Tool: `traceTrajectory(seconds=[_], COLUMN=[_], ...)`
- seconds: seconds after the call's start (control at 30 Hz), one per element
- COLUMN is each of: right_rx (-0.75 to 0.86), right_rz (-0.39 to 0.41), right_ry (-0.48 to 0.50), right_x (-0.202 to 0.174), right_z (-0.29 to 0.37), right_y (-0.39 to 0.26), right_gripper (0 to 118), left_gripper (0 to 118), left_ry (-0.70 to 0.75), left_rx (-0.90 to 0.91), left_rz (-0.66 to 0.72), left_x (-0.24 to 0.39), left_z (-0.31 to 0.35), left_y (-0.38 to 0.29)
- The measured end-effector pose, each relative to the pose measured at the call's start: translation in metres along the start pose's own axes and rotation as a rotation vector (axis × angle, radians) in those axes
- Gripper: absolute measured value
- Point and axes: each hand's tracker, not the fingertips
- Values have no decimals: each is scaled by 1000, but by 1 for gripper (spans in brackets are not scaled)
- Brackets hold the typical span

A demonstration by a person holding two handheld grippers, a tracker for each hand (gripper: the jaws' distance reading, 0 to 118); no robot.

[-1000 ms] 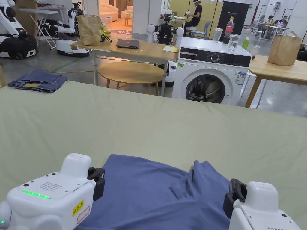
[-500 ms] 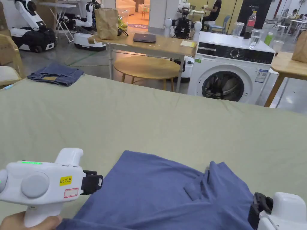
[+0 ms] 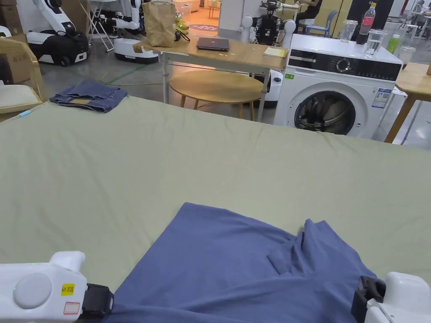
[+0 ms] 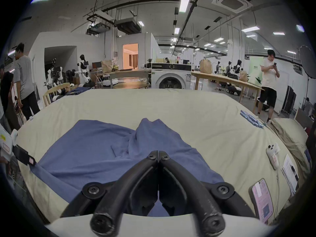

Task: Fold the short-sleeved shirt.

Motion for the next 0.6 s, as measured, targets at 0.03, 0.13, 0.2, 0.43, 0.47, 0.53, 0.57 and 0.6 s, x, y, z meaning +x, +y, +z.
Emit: traceTrajectory(seconds=[0.03, 0.13, 0.2, 0.43, 0.47, 0.53, 0.57, 0.6], right_rx=[-5, -24, -41, -165, -192, -284, -316, -355], right_rz=[-3, -4, -6, -34, -39, -37, -29, -35], right_ry=[0, -5, -15, -35, -39, -48, -51, -37], right_x=[1, 6, 12, 62, 72, 88, 96, 103], right_z=[-1, -4, -8, -54, -66, -92, -106, -121], right_y=[-1, -1, 1, 34, 43, 57, 62, 66], right_gripper=[0, 0, 0, 19, 38, 64, 64, 64], left_gripper=[66, 58, 35, 4, 4, 4, 4, 4], left_ry=[-15, 28, 43, -42, -45, -58, -64, -66], left_rx=[-20, 36, 50, 54, 61, 71, 73, 80], left_rz=[15, -32, -52, -102, -96, -86, -82, -78], left_x=[-2, 5, 12, 18, 16, 12, 12, 11], left_z=[-8, -12, -10, -8, -6, -4, -3, -2], left_y=[-3, -12, -13, -15, -16, -18, -17, -18])
